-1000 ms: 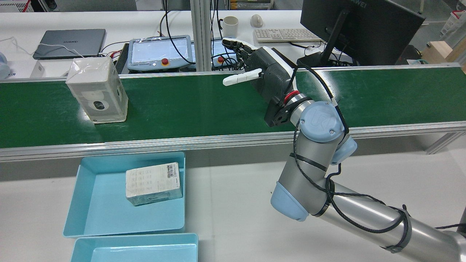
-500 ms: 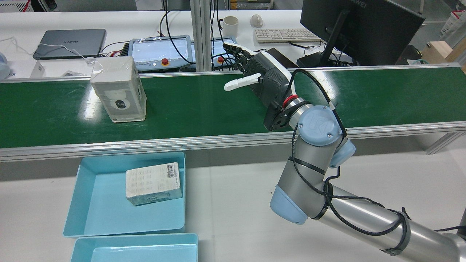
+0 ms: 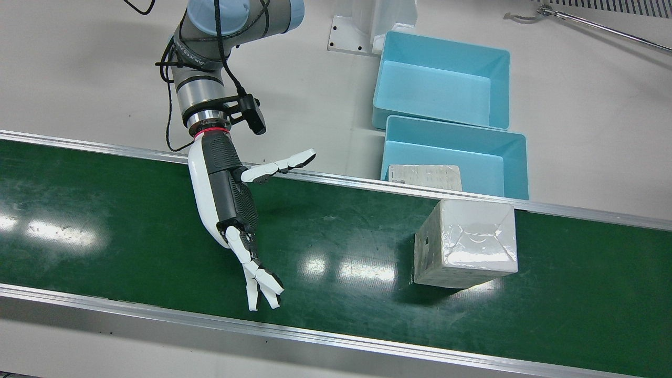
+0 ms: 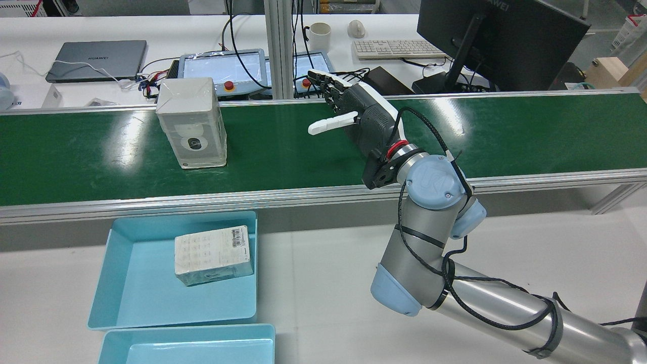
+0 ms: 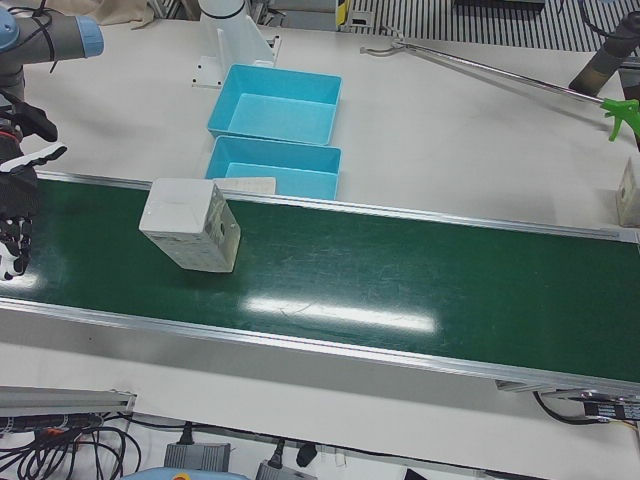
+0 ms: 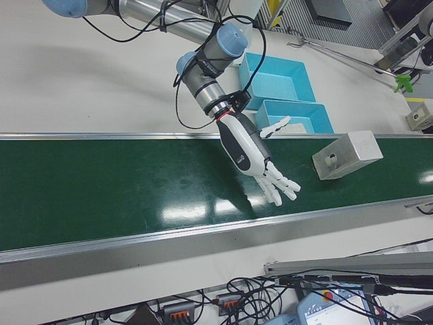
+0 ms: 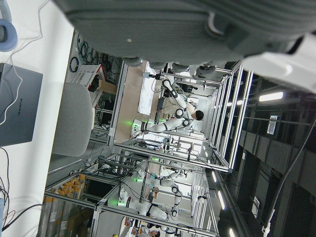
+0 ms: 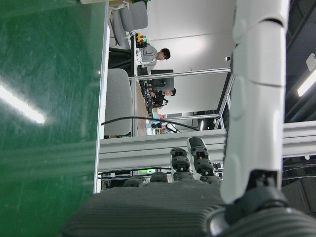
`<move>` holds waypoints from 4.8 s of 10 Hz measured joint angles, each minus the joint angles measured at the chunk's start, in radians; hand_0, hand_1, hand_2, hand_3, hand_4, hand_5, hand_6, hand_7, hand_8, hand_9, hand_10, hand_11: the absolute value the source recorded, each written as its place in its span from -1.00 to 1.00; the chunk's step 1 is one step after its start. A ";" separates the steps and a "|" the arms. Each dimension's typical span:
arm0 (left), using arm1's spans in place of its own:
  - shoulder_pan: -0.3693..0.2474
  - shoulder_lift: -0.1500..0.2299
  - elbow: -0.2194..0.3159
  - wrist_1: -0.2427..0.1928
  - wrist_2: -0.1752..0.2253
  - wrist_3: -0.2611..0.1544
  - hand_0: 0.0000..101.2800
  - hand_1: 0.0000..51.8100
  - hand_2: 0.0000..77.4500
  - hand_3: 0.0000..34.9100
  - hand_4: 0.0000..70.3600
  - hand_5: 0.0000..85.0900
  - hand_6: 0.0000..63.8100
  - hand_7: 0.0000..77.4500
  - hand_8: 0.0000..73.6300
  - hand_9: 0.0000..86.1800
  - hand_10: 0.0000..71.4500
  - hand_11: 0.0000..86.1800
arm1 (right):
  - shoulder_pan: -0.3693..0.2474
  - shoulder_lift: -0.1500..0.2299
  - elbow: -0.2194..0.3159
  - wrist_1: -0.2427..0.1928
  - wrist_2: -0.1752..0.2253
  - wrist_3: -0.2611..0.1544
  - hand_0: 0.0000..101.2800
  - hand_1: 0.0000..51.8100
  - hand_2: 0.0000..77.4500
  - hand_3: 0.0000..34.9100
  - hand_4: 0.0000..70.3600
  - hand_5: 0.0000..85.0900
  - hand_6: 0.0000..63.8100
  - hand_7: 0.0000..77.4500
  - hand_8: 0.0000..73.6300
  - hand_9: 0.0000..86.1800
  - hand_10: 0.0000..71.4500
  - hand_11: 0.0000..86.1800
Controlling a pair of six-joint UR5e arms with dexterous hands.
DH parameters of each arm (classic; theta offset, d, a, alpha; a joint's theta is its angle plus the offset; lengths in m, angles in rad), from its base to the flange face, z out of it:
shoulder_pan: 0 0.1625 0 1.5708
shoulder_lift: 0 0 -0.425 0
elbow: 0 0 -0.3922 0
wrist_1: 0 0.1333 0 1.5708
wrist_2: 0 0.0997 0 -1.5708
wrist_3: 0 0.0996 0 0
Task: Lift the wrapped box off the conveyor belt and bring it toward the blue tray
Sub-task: 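Position the open right hand over the belt as the wrapped box approaches, then close the right hand around the plastic-wrapped white box on the belt, then lift the wrapped box off the belt and swing it toward the blue tray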
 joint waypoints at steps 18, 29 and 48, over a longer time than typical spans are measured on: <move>0.000 0.000 0.000 0.000 0.000 0.000 -1.00 -1.00 -0.97 -1.00 -1.00 -0.97 -0.98 -0.99 -0.99 -0.99 -0.98 -0.99 | -0.023 0.005 -0.033 0.021 -0.003 -0.012 -0.05 -0.49 -0.93 -1.00 -0.77 -0.68 -0.93 -0.94 -1.00 -0.97 -1.00 -0.97; 0.000 0.000 0.000 0.000 0.000 0.000 -1.00 -1.00 -0.99 -1.00 -1.00 -0.97 -1.00 -0.99 -0.99 -0.99 -0.98 -0.99 | 0.004 0.088 0.025 -0.127 -0.006 -0.010 -0.08 -0.98 -0.75 -1.00 -0.24 0.03 0.03 -0.11 0.26 -0.32 0.19 -0.38; 0.000 0.000 0.000 0.000 0.000 0.000 -1.00 -1.00 -0.99 -1.00 -1.00 -0.97 -0.98 -0.99 -0.99 -0.99 -0.98 -0.99 | -0.288 0.348 -0.099 -0.039 -0.117 -0.094 -0.04 -0.98 -1.00 -1.00 -0.18 0.59 0.90 1.00 -1.00 -0.99 -1.00 -0.99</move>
